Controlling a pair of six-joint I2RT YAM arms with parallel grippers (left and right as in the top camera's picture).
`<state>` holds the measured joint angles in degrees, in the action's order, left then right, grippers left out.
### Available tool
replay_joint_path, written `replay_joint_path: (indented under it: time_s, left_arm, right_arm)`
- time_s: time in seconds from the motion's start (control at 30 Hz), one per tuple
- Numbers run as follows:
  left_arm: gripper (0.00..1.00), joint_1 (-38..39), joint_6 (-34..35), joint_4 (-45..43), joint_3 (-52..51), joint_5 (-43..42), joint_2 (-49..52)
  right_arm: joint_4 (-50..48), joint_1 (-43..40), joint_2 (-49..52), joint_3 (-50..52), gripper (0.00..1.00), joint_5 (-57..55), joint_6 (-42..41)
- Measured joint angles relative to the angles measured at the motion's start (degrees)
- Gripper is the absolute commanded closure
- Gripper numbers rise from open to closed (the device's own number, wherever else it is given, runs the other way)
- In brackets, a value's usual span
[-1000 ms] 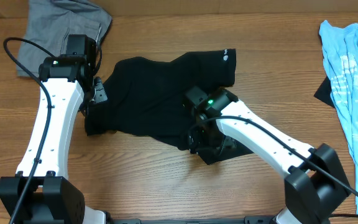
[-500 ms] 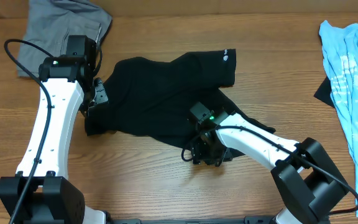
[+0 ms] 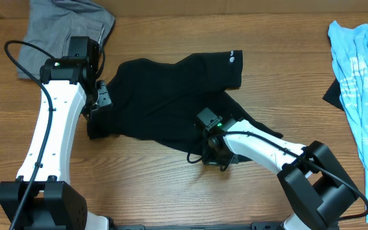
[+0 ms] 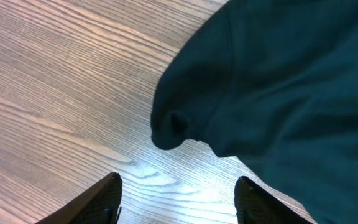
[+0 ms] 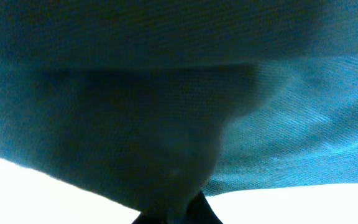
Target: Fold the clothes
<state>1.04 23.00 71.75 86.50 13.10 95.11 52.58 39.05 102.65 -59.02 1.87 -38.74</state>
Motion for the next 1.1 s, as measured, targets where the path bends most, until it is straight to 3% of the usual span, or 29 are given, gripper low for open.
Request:
replay_joint_path:
  time_s: [0.1, 0.27, 0.33, 0.37, 0.4, 0.43, 0.47, 0.7, 1.03, 1.1]
  left_arm:
    - [0.39, 0.02, 0.0, -0.04, 0.0, -0.94, 0.0]
    - [0.39, 0.02, 0.02, -0.2, 0.0, -1.86, 0.0]
    - [0.39, 0.02, 0.0, -0.22, 0.0, -2.25, 0.0]
    - [0.4, 0.02, 0.02, -0.22, 0.0, -2.82, 0.0]
    - [0.4, 0.02, 0.02, -0.2, 0.0, -3.32, 0.0]
    - [0.4, 0.02, 0.0, -0.24, 0.0, -4.0, 0.0]
    - [0.39, 0.02, 0.0, -0.52, -0.02, -4.76, 0.0]
    - [0.38, 0.13, 0.0, -7.08, -7.13, -9.68, -0.02]
    - [0.27, 0.48, 0.02, -13.03, -20.15, -12.09, 0.0]
    - [0.18, 0.48, 0.02, -13.14, -20.15, -12.09, 0.0]
  right_arm:
    - [3.89, -2.97, 0.09, -1.97, 0.96, -2.71, -1.6]
    - [11.82, -12.33, 0.28, -13.84, 0.96, -5.68, -1.79]
    - [11.17, -17.33, 0.28, -19.52, 0.89, -6.21, -0.55]
    - [10.01, -20.76, 0.28, -22.34, 0.8, -6.32, 0.35]
    - [9.09, -22.75, 0.28, -23.82, 0.62, -6.4, 1.05]
    - [7.82, -25.79, 0.28, -25.44, 0.27, -6.34, 1.57]
    - [6.86, -28.13, 0.28, -26.47, 0.0, -6.16, 2.34]
    - [10.69, -41.86, 0.28, -27.69, 0.0, 2.47, 6.51]
    - [17.27, -38.38, 0.28, -27.69, 0.0, 12.79, 13.03]
    - [16.61, -35.63, 0.28, -27.69, 0.0, 13.97, 13.73]
